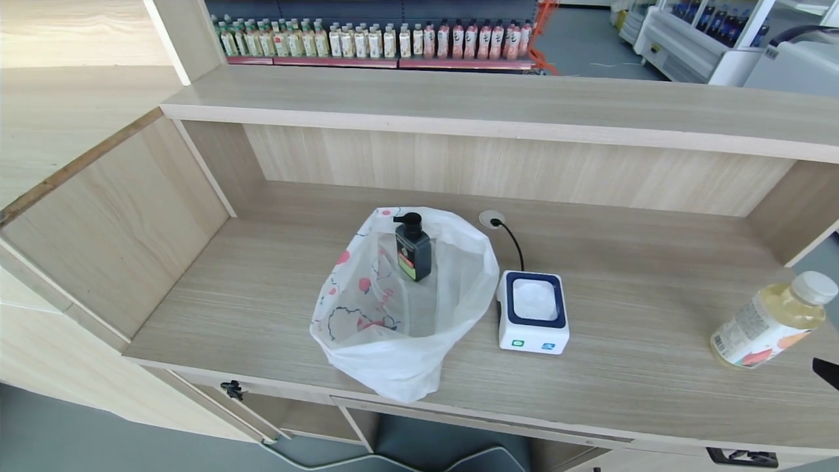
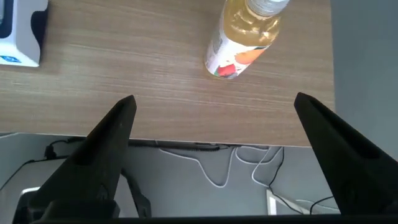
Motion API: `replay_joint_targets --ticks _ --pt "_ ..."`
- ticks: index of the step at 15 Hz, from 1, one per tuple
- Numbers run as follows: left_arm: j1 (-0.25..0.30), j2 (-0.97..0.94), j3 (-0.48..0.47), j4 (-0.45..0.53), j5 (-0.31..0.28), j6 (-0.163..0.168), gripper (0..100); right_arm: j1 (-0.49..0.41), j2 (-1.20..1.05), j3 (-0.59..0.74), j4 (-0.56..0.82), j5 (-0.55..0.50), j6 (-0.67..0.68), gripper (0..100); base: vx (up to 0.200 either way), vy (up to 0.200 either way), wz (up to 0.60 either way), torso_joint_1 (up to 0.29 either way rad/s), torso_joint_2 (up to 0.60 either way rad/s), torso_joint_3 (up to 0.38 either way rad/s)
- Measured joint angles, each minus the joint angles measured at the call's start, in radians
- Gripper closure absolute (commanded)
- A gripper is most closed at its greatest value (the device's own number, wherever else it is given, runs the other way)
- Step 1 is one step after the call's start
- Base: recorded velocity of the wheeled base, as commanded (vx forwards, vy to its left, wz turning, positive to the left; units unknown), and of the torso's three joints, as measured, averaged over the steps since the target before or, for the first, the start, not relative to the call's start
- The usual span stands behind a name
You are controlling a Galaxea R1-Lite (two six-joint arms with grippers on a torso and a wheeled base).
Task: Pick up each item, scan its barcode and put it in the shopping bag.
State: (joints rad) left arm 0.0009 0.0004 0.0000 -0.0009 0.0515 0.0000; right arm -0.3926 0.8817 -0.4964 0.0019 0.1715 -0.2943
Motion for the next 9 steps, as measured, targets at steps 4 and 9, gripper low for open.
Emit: replay_joint_targets --ticks 4,9 --pt "0.0 0.0 0.0 0.0 0.0 0.0 0 0.0 -0.007 0.016 0.008 0.0 -0.003 0 -0.2 -0.2 0.0 -0.002 0.0 0.006" --pt "0.001 0.0 0.0 0.0 0.001 0.0 0 0.0 0.002 0.016 0.0 0.001 -0.003 0 -0.08 -0.08 0.0 -0.001 0.0 0.001"
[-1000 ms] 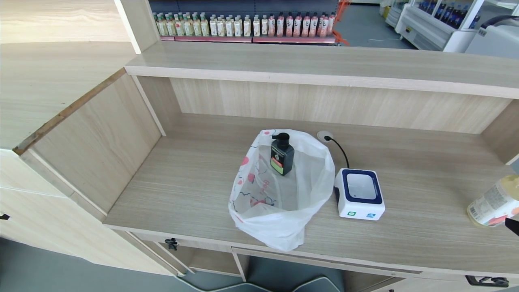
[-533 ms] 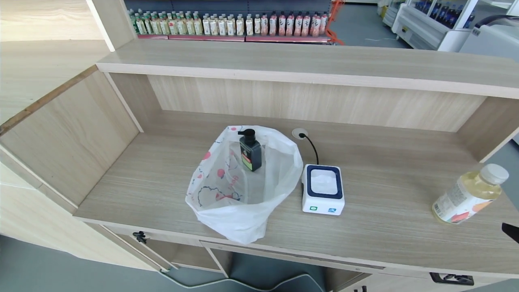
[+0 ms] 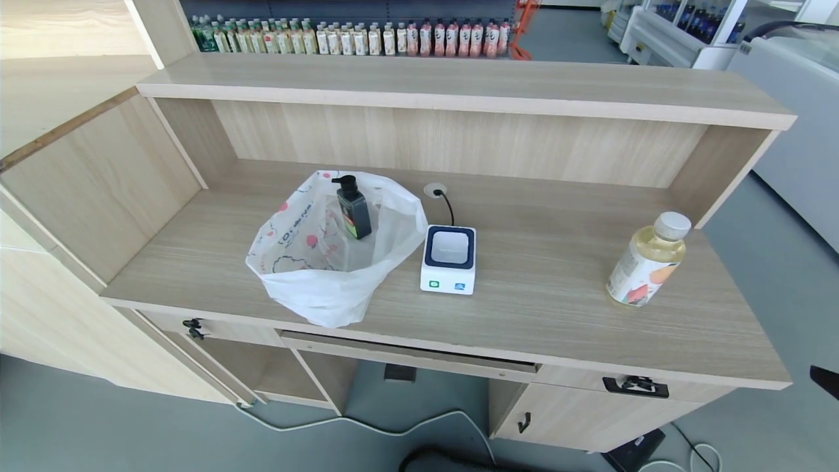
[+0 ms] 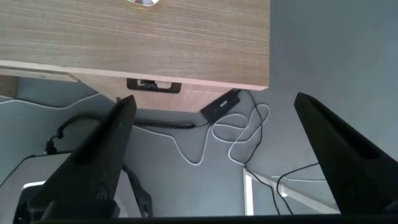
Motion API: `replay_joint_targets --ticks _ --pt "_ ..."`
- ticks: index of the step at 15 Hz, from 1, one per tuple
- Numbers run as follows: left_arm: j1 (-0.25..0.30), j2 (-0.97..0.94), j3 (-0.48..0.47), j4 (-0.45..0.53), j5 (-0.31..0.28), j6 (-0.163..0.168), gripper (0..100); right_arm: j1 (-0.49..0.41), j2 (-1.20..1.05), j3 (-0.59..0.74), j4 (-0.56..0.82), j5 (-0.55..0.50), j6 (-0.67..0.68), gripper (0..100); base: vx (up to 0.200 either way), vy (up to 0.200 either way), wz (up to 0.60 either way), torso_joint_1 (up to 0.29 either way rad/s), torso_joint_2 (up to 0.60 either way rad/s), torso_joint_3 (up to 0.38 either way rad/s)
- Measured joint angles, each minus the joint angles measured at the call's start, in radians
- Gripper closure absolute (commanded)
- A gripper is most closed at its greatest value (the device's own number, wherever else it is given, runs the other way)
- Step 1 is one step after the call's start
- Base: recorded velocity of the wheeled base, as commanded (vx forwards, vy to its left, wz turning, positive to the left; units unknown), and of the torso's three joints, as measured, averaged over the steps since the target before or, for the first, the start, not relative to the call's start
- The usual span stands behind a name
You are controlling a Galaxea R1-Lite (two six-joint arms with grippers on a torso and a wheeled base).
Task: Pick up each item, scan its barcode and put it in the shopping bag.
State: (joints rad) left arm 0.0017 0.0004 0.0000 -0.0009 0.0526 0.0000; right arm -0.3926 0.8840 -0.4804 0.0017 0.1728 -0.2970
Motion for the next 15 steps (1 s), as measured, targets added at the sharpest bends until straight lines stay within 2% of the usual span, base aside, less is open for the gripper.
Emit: replay_joint_targets --ticks 3,9,11,13,15 --pt "-0.002 0.0 0.0 0.0 0.0 0.002 0 0.0 0.009 -0.007 0.0 0.001 0.002 0 0.0 0.0 0.0 0.0 0.0 0.0" --pt "0.001 0.0 0.0 -0.001 -0.001 0.004 0 -0.005 0.021 -0.011 -0.014 0.005 0.015 0 0.2 -0.2 0.0 -0.002 0.0 0.003" --pt "-0.002 0.0 0.0 0.001 0.0 0.001 0 -0.003 0.039 -0.012 -0.059 0.011 0.038 0 0.0 0.0 0.0 0.0 0.0 0.0" --pt "0.002 0.0 0.0 -0.001 -0.001 0.0 0 0.0 0.061 -0.013 -0.08 0.055 0.058 0 0.0 0.0 0.0 0.0 0.0 0.0" --pt "-0.002 0.0 0.0 0.0 0.0 -0.001 0 0.003 0.069 0.0 -0.076 0.172 0.071 0 0.0 0.0 0.0 0.0 0.0 0.0"
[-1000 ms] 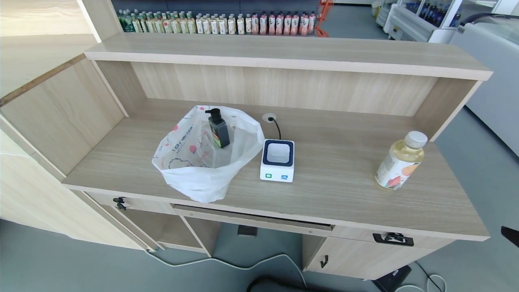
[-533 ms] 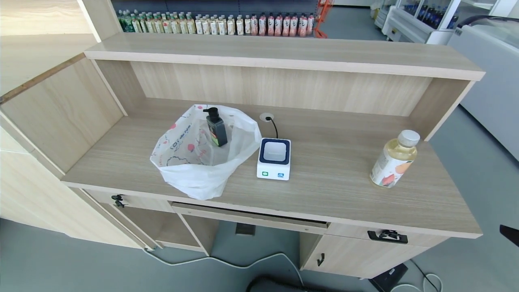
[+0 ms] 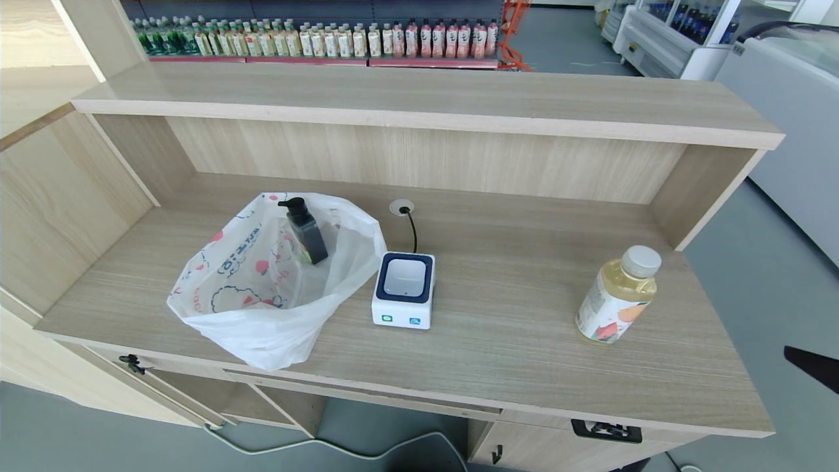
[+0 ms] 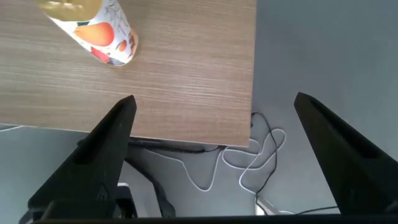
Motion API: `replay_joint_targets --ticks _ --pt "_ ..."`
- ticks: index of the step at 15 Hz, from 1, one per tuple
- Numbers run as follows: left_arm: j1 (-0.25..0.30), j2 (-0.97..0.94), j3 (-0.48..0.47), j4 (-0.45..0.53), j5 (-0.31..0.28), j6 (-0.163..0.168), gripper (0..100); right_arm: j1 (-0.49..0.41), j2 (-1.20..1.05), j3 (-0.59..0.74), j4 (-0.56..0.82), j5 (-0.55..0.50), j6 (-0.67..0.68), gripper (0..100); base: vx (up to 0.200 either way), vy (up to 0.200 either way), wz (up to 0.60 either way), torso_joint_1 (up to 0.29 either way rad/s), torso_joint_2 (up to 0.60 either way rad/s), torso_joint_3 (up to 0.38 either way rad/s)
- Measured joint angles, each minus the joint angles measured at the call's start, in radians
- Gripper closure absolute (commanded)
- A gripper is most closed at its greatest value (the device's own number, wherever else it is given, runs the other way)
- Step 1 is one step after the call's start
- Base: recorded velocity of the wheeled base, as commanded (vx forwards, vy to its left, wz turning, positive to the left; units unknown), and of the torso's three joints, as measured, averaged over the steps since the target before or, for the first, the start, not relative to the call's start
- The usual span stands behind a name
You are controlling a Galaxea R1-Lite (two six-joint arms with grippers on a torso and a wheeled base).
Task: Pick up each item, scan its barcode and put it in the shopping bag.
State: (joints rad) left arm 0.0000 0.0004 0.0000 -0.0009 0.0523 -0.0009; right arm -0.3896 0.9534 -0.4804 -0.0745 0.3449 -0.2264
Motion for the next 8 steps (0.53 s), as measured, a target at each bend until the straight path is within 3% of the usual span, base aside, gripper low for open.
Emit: replay_joint_targets --ticks 6,8 --pt "0.001 0.0 0.0 0.0 -0.001 0.0 0 0.076 0.032 0.044 -0.019 0.054 -0.001 0 0.0 0.0 0.0 0.0 0.0 0.0" --pt "0.0 0.0 0.0 0.0 0.0 0.0 0 0.126 0.064 0.072 -0.112 0.044 -0.004 0 0.0 0.0 0.0 0.0 0.0 0.0"
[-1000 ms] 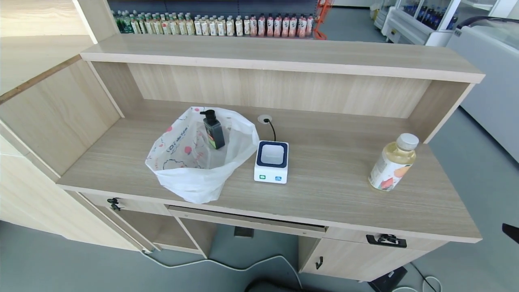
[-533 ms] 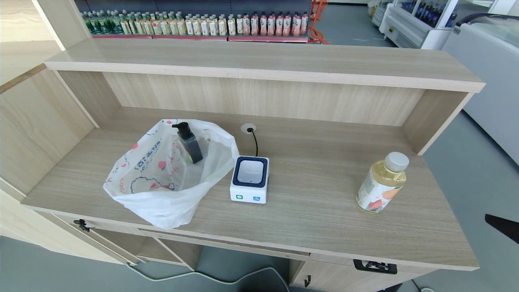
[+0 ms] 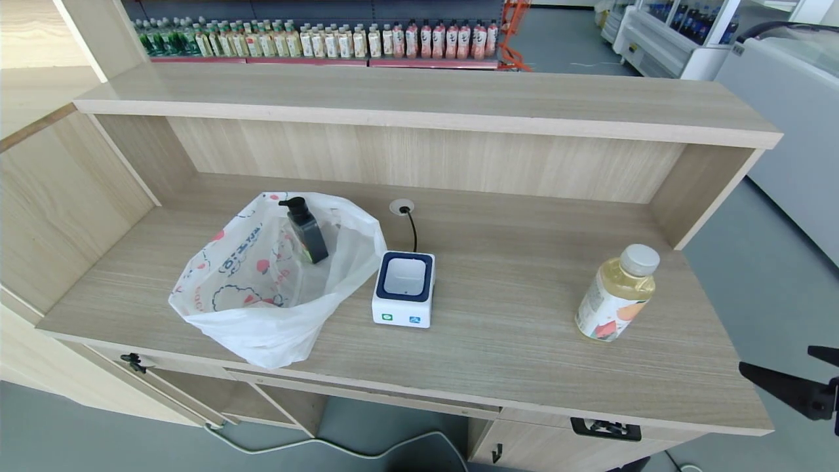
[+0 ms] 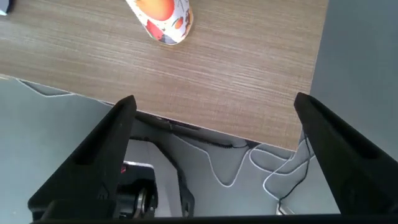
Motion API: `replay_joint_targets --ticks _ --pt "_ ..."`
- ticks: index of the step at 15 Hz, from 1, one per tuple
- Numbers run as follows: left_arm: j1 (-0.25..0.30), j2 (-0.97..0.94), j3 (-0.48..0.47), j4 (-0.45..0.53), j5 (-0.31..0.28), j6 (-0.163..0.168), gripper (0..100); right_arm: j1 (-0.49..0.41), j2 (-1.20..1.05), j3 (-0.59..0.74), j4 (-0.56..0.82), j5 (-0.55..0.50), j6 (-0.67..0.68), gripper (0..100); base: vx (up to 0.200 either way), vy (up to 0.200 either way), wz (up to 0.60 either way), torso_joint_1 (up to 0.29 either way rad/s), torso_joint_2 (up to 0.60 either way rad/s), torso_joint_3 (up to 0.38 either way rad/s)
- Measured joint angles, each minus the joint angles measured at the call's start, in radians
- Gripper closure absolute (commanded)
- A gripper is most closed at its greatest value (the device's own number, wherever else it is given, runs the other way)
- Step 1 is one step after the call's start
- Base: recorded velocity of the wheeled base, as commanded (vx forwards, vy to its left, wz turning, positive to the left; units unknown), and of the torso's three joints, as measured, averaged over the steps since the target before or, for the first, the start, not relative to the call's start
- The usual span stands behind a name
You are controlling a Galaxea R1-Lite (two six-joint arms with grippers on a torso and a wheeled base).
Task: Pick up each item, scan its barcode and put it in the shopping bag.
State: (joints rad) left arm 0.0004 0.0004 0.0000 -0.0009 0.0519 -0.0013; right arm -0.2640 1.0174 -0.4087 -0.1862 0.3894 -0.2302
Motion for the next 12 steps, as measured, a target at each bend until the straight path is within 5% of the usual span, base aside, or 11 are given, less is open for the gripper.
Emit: replay_joint_targets --ticks 6,12 --pt "0.0 0.0 0.0 0.0 0.0 0.0 0 0.107 0.266 0.099 -0.561 -0.075 0.005 0 0.0 0.0 0.0 0.0 0.0 0.0" --pt "0.001 0.0 0.0 0.0 0.0 0.0 0 0.254 0.419 0.127 -0.687 -0.131 0.016 0 0.0 0.0 0.0 0.0 0.0 0.0"
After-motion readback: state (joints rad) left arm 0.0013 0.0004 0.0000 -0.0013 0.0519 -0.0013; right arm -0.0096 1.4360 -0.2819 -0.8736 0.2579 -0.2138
